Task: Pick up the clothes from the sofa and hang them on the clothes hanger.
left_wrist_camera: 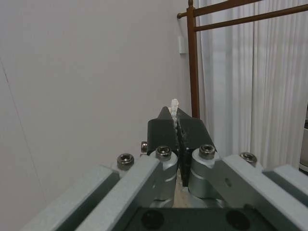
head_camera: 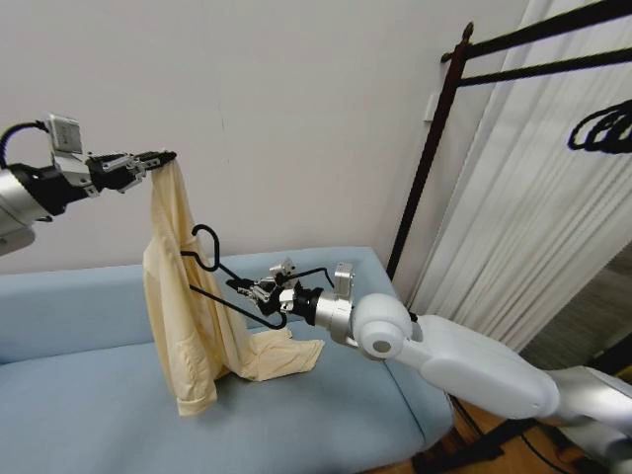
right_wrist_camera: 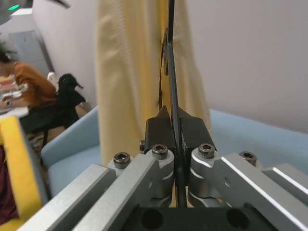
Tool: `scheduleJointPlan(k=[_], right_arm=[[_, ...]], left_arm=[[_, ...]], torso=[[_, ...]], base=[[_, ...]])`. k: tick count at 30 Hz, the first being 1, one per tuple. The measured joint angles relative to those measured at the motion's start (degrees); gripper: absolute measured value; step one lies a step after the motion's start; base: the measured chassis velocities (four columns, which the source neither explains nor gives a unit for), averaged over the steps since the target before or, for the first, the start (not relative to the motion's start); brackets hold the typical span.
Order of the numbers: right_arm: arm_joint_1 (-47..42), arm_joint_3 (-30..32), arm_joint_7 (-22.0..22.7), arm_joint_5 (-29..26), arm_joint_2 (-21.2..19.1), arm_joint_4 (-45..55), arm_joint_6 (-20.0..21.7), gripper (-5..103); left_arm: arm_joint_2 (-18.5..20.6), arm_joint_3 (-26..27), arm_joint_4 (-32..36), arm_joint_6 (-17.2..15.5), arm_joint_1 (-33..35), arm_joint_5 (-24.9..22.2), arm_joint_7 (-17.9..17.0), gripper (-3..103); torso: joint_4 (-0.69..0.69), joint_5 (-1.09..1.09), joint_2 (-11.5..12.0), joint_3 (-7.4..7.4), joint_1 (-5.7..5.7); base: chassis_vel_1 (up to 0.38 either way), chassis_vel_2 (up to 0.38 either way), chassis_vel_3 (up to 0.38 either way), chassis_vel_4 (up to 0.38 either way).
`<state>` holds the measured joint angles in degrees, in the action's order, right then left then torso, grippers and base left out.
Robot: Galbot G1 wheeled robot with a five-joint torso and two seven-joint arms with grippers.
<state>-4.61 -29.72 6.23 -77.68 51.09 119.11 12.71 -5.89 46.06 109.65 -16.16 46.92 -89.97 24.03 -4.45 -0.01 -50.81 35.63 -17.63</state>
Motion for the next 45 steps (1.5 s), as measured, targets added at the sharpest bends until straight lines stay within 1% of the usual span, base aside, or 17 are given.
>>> scheduleJointPlan(k=[3, 7, 8, 12, 17, 18, 22, 26, 37, 41, 44, 45], right_arm=[[-0.6, 1.4, 0.3, 0.0, 1.2, -2.2, -0.6, 1], [-1.1, 3.9, 0.0, 0.7, 3.5, -6.4, -1.3, 1], [-1.1, 3.9, 0.0, 0.7, 3.5, -6.4, -1.3, 1], [-1.3, 4.9, 0.1, 1.5, 7.5, -9.5, -2.6, 1], [-0.2, 5.1, 0.4, 1.3, 8.8, -9.9, -3.3, 1], [0.4, 5.3, 0.3, 1.2, 8.9, -9.8, -3.3, 1], [2.0, 6.6, 0.4, 0.4, 8.6, -9.9, -3.4, 1], [3.8, 8.6, 0.8, -1.2, 7.1, -9.0, -3.4, 1], [5.7, 11.3, 0.6, -1.9, 3.1, -6.9, -3.4, 1], [7.1, 11.9, 0.0, -2.3, 2.0, -6.5, -3.1, 1], [8.7, 13.0, -1.3, -2.8, 0.7, -6.0, -2.4, 1], [8.7, 13.0, -1.3, -2.8, 0.7, -6.0, -2.4, 1]], left_arm=[[0.0, 1.0, 0.3, 0.1, 1.0, 0.0, 0.4, 1], [-0.1, 1.5, 1.1, 0.6, 1.2, 0.0, 1.3, 1], [-0.1, 1.5, 1.1, 0.6, 1.2, 0.0, 1.3, 1], [0.2, 2.2, 1.7, 0.9, 1.2, -0.5, 2.1, 1], [0.4, 3.9, 2.1, 0.9, 2.4, -0.7, 3.5, 1], [0.4, 5.1, 2.3, 0.9, 3.7, -0.8, 3.9, 1], [-0.3, 6.0, 2.7, 1.1, 4.8, -0.6, 4.5, 1], [-1.6, 7.9, 3.1, 1.2, 6.9, 0.1, 5.2, 1], [-5.9, 8.0, 5.4, 1.2, 8.1, 2.4, 5.4, 1], [-7.5, 7.8, 6.3, 1.2, 8.5, 3.4, 4.9, 1], [-9.1, 7.4, 7.3, 1.2, 8.9, 4.1, 3.3, 1], [-9.1, 7.4, 7.3, 1.2, 8.9, 4.1, 3.3, 1]], torso=[[0.01, 0.0, 0.0, 0.0, 0.0], [-0.03, 0.01, 0.0, 0.0, 0.0], [-0.03, 0.01, 0.0, 0.0, 0.0], [0.0, 0.01, 0.0, 0.0, 0.0], [0.0, 0.0, 0.0, 0.0, 0.0], [0.0, 0.0, 0.0, 0.0, 0.0], [-0.01, 0.0, 0.0, 0.0, 0.0], [-0.01, 0.01, 0.0, 0.0, 0.0], [-0.02, 0.02, 0.0, 0.0, 0.0], [0.0, 0.02, 0.0, 0.0, 0.0], [0.0, 0.01, 0.0, 0.0, 0.0], [0.0, 0.01, 0.0, 0.0, 0.0]], base=[[0.0, 0.0, 0.0, 0.0], [0.0, 0.0, 0.0, 0.0], [0.0, 0.0, 0.0, 0.0], [0.0, 0.0, 0.0, 0.0], [0.0, 0.0, 0.0, 0.0], [0.0, 0.0, 0.0, 0.0], [0.0, 0.0, 0.0, 0.0], [0.0, 0.0, 0.0, 0.0], [0.0, 0.0, 0.0, 0.0], [0.0, 0.0, 0.0, 0.0], [0.0, 0.0, 0.0, 0.0], [0.0, 0.0, 0.0, 0.0]])
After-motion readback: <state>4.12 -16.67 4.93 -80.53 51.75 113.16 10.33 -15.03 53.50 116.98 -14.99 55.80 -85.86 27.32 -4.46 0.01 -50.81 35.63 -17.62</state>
